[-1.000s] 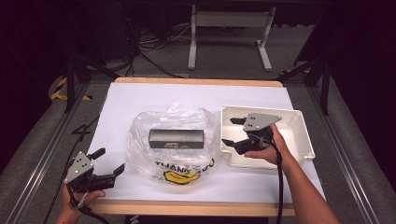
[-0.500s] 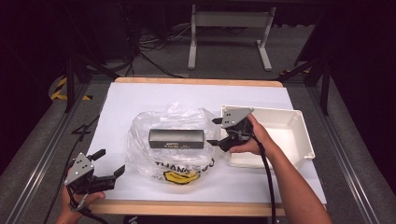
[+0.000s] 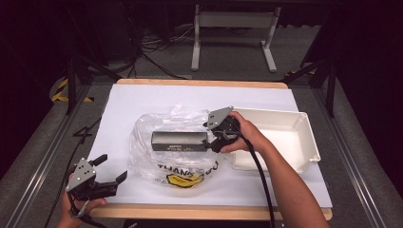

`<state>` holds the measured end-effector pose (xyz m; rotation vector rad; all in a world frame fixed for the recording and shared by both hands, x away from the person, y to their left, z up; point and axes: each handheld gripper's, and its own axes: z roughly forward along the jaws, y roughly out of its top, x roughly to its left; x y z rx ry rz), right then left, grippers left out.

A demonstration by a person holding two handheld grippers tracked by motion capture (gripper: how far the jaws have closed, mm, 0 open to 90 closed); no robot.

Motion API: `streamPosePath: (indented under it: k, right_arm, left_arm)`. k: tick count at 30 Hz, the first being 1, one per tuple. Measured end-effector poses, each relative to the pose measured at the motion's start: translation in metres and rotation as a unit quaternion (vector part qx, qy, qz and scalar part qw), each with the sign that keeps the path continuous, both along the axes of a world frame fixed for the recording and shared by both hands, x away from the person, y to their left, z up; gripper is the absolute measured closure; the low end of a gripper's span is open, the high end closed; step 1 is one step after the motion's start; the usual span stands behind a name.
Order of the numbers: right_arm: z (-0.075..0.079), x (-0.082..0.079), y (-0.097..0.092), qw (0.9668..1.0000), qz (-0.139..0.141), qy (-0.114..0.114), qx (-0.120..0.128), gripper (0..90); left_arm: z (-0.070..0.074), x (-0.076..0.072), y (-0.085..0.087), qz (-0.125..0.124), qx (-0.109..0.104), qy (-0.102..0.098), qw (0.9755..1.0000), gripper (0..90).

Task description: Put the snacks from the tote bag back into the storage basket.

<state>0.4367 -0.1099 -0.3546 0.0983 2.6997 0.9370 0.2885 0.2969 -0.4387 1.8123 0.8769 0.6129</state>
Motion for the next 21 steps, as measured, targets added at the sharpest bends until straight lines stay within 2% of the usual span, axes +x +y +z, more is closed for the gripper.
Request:
streamPosePath:
  k: [5,7,9,11,15,21]
  right_arm:
    - [0.0,0.006,0.01,0.9996,0.012,0.012,-0.024,30.6]
    - [0.0,0.008,0.012,0.9994,0.018,0.013,-0.025,30.6]
    - [-0.002,0.012,0.019,0.9986,0.023,0.02,-0.044,30.6]
    - [-0.004,0.013,0.021,0.9983,0.026,0.022,-0.047,30.6]
    - [-0.009,0.017,0.032,0.9967,0.03,0.026,-0.07,30.6]
    - [-0.014,0.019,0.04,0.9956,0.029,0.033,-0.083,31.1]
  left_arm:
    - [0.001,-0.004,0.001,0.003,0.003,-0.002,1.0,9.6]
    - [0.001,-0.005,0.002,0.004,0.002,-0.002,1.0,9.6]
    - [0.001,-0.006,0.003,0.006,0.001,-0.003,1.0,9.6]
    - [0.001,-0.006,0.003,0.006,0.0,-0.002,1.0,9.7]
    - [0.0,-0.004,0.003,0.002,0.0,0.0,1.0,9.6]
    - [0.0,-0.002,0.001,-0.003,0.001,0.003,1.0,9.6]
